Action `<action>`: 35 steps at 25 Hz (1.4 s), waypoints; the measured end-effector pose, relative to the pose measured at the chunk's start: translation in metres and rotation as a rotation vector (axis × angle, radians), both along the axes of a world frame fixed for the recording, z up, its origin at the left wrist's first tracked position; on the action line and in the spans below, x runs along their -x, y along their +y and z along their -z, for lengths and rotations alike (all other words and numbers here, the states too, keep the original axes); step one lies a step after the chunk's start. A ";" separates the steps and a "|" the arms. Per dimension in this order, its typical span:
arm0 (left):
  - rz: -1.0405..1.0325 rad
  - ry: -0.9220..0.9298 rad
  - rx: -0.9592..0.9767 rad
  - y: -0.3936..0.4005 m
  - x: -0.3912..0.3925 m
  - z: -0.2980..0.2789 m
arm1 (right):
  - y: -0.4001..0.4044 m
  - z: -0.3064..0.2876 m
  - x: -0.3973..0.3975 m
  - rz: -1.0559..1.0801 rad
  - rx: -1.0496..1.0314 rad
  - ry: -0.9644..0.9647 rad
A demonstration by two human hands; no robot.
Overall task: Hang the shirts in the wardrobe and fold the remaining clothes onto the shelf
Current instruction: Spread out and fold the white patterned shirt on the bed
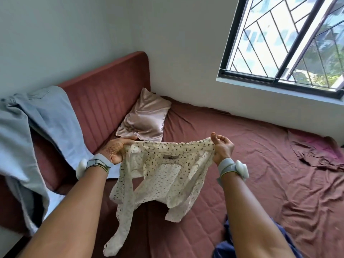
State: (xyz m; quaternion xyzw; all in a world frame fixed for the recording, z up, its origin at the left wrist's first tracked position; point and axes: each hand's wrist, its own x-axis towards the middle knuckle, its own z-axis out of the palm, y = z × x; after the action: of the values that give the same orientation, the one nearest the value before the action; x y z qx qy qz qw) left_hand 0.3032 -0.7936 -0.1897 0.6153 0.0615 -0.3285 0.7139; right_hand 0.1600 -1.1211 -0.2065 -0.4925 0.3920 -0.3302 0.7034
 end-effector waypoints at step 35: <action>-0.416 -0.559 -0.867 -0.010 0.023 0.043 | -0.021 0.056 -0.020 -0.488 0.895 0.534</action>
State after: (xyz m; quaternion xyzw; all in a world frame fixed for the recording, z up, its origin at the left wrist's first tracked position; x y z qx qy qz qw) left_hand 0.2800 -0.8040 -0.2330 0.8915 0.1196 0.0502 0.4341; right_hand 0.1800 -1.1420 -0.2621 -0.8848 0.2532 -0.1564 0.3587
